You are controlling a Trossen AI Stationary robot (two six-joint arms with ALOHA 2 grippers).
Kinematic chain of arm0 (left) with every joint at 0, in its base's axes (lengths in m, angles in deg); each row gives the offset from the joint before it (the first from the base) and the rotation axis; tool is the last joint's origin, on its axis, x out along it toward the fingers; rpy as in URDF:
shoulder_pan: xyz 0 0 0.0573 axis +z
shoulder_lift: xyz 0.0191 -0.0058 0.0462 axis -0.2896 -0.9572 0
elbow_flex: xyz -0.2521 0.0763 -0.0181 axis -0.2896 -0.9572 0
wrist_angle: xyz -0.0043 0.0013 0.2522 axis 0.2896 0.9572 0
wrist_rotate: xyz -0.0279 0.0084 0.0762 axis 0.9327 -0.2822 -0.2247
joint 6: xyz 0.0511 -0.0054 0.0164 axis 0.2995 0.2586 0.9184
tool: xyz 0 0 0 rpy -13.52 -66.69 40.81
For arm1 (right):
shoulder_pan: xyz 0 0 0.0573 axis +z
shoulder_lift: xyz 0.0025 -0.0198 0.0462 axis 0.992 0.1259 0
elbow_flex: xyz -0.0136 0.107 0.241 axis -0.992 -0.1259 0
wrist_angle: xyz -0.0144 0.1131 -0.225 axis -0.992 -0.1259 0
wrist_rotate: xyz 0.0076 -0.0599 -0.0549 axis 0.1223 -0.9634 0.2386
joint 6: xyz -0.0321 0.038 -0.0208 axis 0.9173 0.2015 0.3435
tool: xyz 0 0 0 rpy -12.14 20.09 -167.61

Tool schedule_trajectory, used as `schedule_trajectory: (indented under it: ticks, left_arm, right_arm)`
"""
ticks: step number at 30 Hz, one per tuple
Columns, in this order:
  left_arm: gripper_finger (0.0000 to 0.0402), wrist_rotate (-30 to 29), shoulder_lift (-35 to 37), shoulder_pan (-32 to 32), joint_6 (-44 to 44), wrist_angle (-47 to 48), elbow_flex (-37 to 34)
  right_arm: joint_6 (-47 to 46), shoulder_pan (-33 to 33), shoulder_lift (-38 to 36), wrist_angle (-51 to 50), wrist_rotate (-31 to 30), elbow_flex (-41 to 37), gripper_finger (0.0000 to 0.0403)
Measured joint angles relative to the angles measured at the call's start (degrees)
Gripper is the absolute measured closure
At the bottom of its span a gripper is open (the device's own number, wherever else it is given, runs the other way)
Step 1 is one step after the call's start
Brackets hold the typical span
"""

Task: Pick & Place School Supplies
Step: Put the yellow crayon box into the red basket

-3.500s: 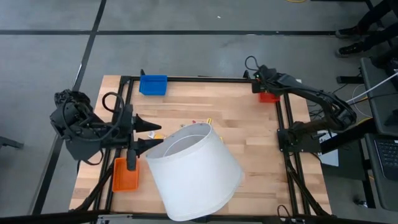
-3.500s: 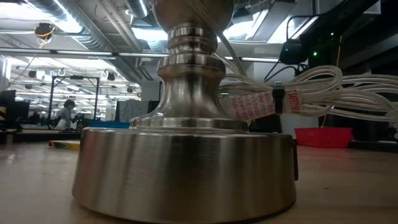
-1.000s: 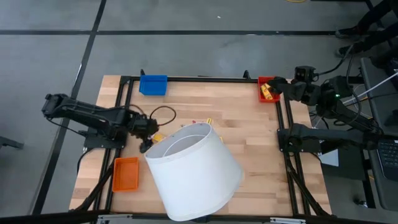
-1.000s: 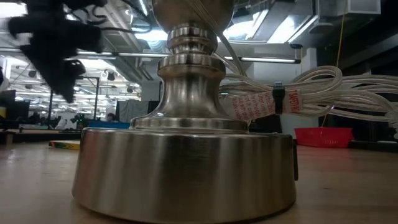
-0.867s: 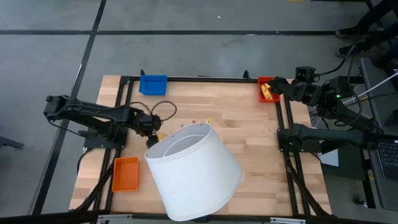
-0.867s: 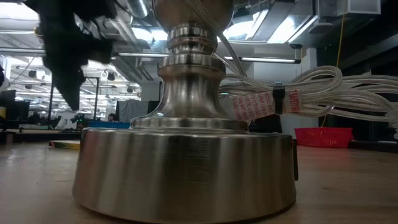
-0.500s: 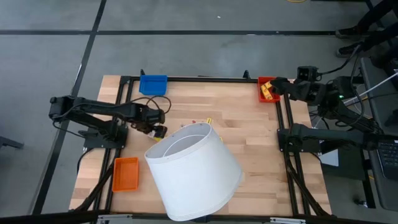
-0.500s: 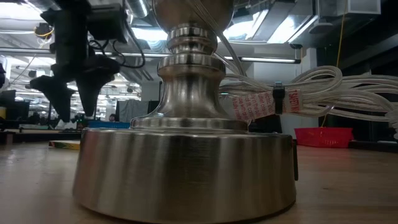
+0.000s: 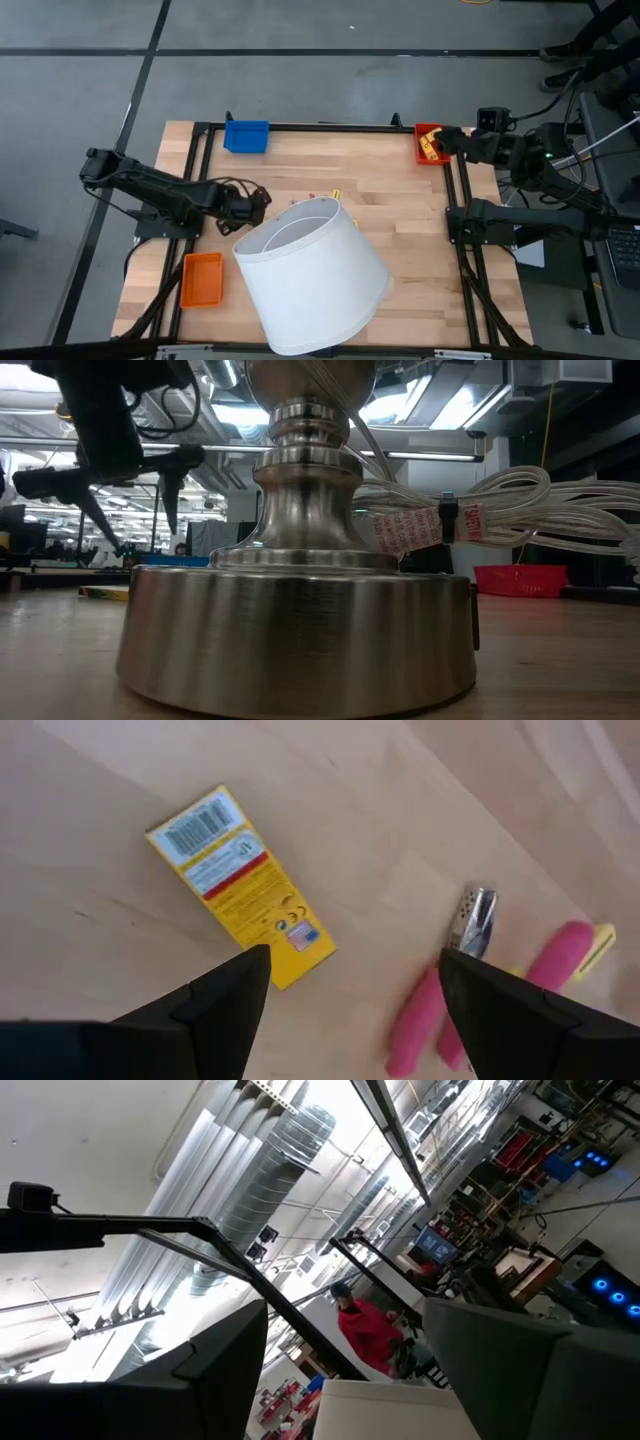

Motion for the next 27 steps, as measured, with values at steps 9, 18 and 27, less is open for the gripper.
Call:
schedule_trajectory:
  ticks: [9, 18, 27]
  left_arm:
    - [0.0114, 5.84, -7.36, 0.29, -3.04, 2.05, 0.00]
    - [0.0114, 7.76, -11.59, 2.48, -3.83, 0.30, 0.00]
    - [0.0114, 7.47, -14.17, 4.95, -3.39, -1.06, 0.00]
  right_arm:
    - [-1.46, 2.05, -0.02, 0.45, -1.52, 0.00, 0.0131]
    - [-2.97, 2.94, -0.03, 3.73, -1.73, 0.00, 0.0131]
    - [-2.98, 2.94, -0.20, 3.61, -1.10, 0.00, 0.0131]
